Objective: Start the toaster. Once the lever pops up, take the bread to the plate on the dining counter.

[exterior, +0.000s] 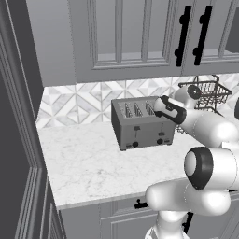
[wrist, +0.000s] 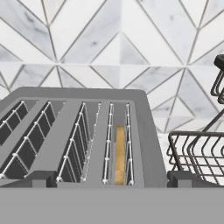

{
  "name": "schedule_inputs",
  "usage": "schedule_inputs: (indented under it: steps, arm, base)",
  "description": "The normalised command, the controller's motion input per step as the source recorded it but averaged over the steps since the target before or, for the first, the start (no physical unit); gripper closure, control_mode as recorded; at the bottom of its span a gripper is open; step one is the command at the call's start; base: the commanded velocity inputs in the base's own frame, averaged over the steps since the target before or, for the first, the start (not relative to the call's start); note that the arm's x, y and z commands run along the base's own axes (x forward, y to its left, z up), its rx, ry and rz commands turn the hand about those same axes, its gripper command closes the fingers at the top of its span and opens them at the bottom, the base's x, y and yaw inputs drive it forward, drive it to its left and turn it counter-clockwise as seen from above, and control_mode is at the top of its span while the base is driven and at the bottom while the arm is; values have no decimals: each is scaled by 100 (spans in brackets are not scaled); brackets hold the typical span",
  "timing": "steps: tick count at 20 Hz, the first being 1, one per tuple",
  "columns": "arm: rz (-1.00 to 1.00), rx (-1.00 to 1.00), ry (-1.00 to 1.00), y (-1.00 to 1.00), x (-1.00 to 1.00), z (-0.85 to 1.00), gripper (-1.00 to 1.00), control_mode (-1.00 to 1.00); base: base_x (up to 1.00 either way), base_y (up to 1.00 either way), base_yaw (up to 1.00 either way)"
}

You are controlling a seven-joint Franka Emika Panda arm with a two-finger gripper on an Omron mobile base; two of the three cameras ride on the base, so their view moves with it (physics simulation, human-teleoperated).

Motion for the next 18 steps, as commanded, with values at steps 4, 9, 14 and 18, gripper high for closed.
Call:
schedule_inputs:
  steps: [4,9,14,18]
  arm:
    - [0,0,0,0,0,0,-100,-100]
    - [0,0,0,0,0,0,-100,-100]
    - [0,0,0,0,0,0,-100,-100]
    - [0,0,0,0,0,0,-100,-100]
  base:
    - [0,0,0]
    - [0,0,0]
    - [0,0,0]
    - [0,0,0]
